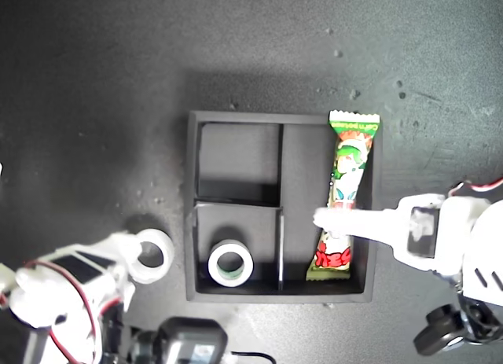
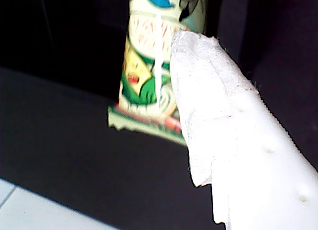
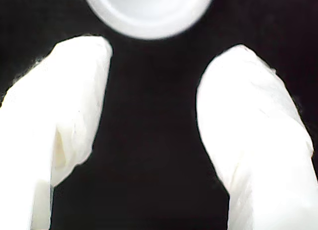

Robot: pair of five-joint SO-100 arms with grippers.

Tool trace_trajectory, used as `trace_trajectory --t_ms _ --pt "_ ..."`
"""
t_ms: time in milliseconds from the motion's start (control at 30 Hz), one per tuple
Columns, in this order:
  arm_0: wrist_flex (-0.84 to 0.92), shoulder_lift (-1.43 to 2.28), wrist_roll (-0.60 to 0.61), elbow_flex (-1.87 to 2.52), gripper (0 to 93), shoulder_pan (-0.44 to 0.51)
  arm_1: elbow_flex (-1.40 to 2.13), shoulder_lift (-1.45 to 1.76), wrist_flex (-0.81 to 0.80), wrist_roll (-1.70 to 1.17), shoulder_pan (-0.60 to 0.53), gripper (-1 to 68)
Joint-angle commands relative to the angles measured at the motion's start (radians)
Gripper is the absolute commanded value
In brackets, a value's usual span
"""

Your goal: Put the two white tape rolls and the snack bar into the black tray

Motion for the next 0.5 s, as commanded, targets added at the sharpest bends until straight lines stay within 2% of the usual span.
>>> trace_trajectory --t_ms 0,167,267,400,467 --pt "-0.078 -0.043 -0.031 -0.006 14.0 0.046 -0.216 0.014 0.15 -0.075 0.086 33.4" --pt "-0.143 -0.118 -0.041 -0.002 15.5 0.061 -0.577 0.018 0.436 0.075 0.176 26.7" --pt "-0.144 -0.138 -0.061 0.018 16.1 0.064 -0.531 0.16 0.436 0.153 0.179 20.3" --pt "-0.187 -0.141 -0.08 0.075 16.6 0.063 -0.445 0.328 0.436 0.262 0.158 1.6" --pt "-0.21 -0.153 -0.083 0.095 16.7 0.063 -0.411 0.397 0.436 0.318 0.129 -0.1"
